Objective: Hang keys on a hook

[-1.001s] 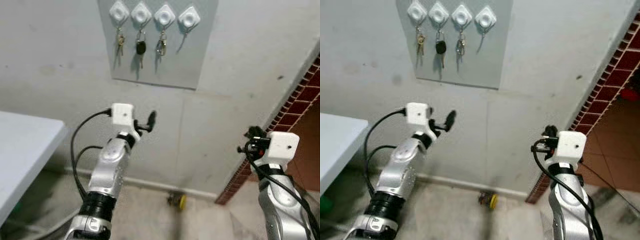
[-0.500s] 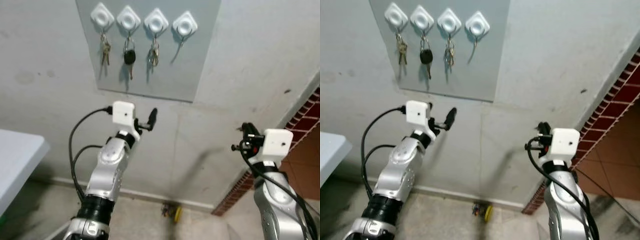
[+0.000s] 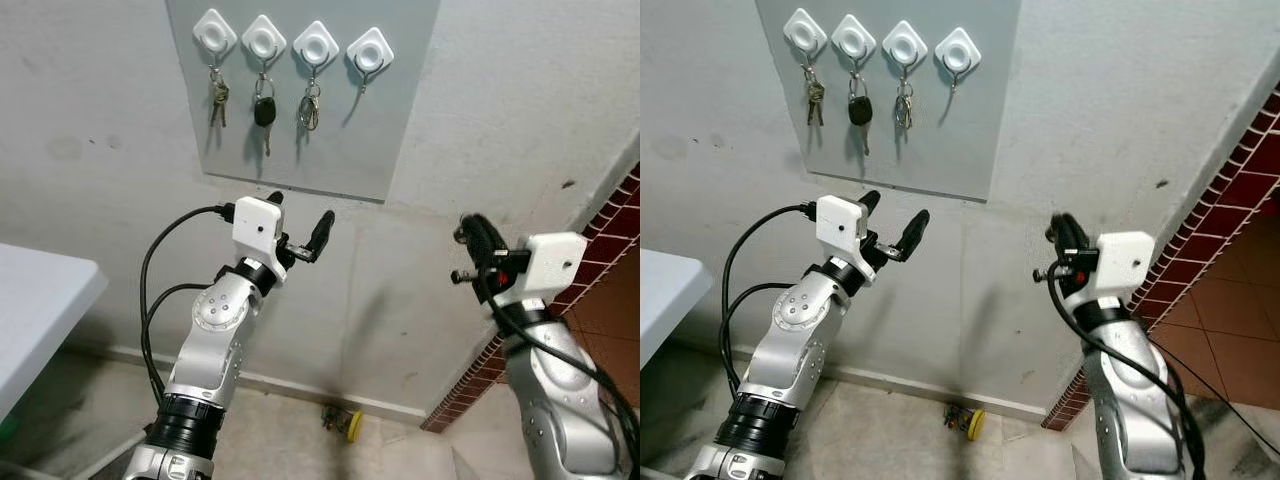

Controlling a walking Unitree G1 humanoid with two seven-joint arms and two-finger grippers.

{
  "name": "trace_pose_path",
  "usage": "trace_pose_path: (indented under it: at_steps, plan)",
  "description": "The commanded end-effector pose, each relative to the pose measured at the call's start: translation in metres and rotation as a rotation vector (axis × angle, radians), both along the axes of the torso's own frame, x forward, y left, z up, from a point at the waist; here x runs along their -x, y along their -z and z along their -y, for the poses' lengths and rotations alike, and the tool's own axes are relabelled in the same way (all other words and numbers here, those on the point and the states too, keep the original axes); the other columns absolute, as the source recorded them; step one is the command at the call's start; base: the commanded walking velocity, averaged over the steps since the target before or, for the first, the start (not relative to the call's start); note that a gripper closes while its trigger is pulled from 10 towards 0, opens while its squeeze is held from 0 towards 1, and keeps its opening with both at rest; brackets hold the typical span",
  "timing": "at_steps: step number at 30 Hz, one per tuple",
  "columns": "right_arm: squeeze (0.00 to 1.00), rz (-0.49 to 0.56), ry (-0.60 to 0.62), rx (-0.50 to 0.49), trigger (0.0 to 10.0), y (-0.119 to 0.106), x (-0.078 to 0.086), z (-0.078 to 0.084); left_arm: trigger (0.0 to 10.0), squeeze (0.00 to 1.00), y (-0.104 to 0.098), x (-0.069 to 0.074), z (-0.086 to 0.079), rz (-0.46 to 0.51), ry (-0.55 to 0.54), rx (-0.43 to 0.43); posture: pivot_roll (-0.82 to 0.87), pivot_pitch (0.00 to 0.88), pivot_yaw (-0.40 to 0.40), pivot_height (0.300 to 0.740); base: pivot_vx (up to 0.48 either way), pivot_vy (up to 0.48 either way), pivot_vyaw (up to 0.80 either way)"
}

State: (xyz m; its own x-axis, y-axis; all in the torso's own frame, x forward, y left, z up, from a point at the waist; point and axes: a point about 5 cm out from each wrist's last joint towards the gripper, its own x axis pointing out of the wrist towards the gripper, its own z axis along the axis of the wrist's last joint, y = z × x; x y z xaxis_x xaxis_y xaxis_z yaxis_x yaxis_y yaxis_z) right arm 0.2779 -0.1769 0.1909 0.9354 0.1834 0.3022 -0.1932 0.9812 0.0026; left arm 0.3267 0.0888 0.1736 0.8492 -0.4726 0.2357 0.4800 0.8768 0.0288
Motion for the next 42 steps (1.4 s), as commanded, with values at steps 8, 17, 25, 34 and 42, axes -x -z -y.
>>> trace_pose_path:
  at_steps: [8, 17, 25, 34, 42]
  plan:
    - [0.0, 0.104, -0.093, -0.001, 10.0, -0.03, -0.007, -0.01, 10.0, 0.0, -0.013, 0.004, 0.003, 0.056, 0.056, -0.037, 0.01, 0.093, -0.021, 0.74, 0.0, 0.0, 0.0]
    - [0.0, 0.169, -0.158, -0.018, 10.0, -0.049, -0.008, -0.019, 10.0, 0.0, -0.019, 0.007, 0.009, 0.086, 0.098, -0.038, 0.02, 0.095, -0.021, 0.74, 0.0, 0.0, 0.0]
    - [0.0, 0.183, -0.244, -0.027, 10.0, -0.058, -0.009, -0.031, 10.0, 0.0, -0.024, 0.008, 0.011, 0.105, 0.112, -0.042, 0.02, 0.1, -0.024, 0.74, 0.0, 0.0, 0.0]
    - [0.0, 0.181, -0.36, -0.056, 10.0, -0.069, -0.018, -0.053, 10.0, 0.0, -0.03, 0.01, 0.014, 0.123, 0.135, -0.042, 0.03, 0.111, -0.03, 0.74, 0.0, 0.0, 0.0]
    - [0.0, 0.186, -0.397, -0.09, 10.0, -0.079, -0.026, -0.063, 10.0, 0.0, -0.03, 0.011, 0.014, 0.124, 0.133, -0.042, 0.03, 0.111, -0.03, 0.74, 0.0, 0.0, 0.0]
